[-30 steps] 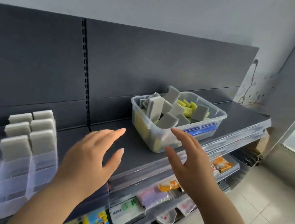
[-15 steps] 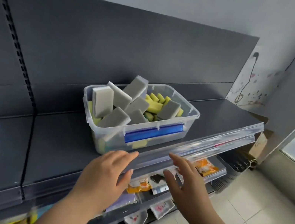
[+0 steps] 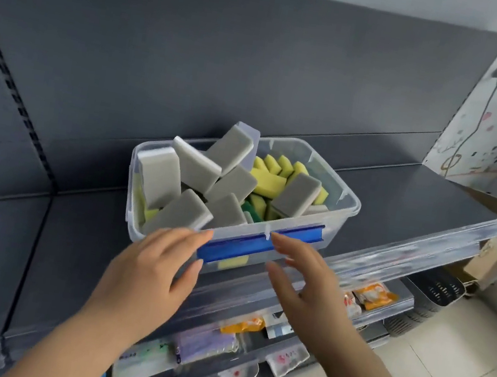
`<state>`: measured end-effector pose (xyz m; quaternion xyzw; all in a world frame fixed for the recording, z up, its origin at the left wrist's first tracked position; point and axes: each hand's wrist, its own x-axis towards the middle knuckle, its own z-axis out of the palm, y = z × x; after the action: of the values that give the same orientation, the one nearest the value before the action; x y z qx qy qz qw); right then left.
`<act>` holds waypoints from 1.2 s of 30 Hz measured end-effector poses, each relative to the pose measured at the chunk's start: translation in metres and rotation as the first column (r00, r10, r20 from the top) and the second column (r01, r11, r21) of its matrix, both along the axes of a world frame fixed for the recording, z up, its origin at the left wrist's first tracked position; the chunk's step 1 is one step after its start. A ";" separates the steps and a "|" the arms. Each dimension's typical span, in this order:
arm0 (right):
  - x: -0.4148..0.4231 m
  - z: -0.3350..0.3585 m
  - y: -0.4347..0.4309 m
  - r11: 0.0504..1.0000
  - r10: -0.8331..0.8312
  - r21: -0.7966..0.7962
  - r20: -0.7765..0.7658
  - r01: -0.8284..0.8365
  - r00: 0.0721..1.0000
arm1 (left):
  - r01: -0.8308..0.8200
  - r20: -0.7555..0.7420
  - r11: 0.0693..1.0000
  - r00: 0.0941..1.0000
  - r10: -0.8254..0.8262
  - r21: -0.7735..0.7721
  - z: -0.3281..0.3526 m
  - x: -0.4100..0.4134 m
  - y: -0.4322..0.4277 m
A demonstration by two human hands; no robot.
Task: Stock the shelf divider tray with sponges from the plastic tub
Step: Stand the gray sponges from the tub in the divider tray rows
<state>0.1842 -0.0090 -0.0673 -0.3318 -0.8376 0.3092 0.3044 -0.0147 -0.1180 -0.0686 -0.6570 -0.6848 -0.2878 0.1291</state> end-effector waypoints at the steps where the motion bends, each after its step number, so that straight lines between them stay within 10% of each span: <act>1: -0.002 0.008 0.010 1.000 0.000 0.017 -0.007 0.000 1.000 | -0.002 -0.011 1.000 1.000 0.002 0.022 0.006 -0.006 0.009; 9: -0.016 0.009 0.062 0.995 -0.077 0.053 -0.197 0.089 0.977 | -0.016 -0.028 0.993 0.999 0.020 0.117 0.017 -0.039 0.073; 19: -0.060 0.020 0.149 1.000 -0.006 -0.001 -0.232 0.006 0.973 | -0.206 0.303 0.974 0.938 0.170 0.090 0.026 -0.064 0.105; 30: -0.181 0.035 0.251 0.975 0.172 -0.184 0.285 -0.123 0.943 | -0.384 0.365 0.922 0.865 0.344 0.041 0.026 -0.030 0.108; 36: -0.161 0.035 0.282 0.899 0.188 -0.396 -0.035 -0.186 0.982 | -0.458 0.337 0.888 0.845 0.416 0.052 0.029 -0.019 0.106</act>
<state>0.0228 0.2733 -0.0321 -0.3053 -0.7860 0.4998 0.1981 -0.0336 -0.0117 -0.0398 -0.4188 -0.8078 -0.3964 0.1225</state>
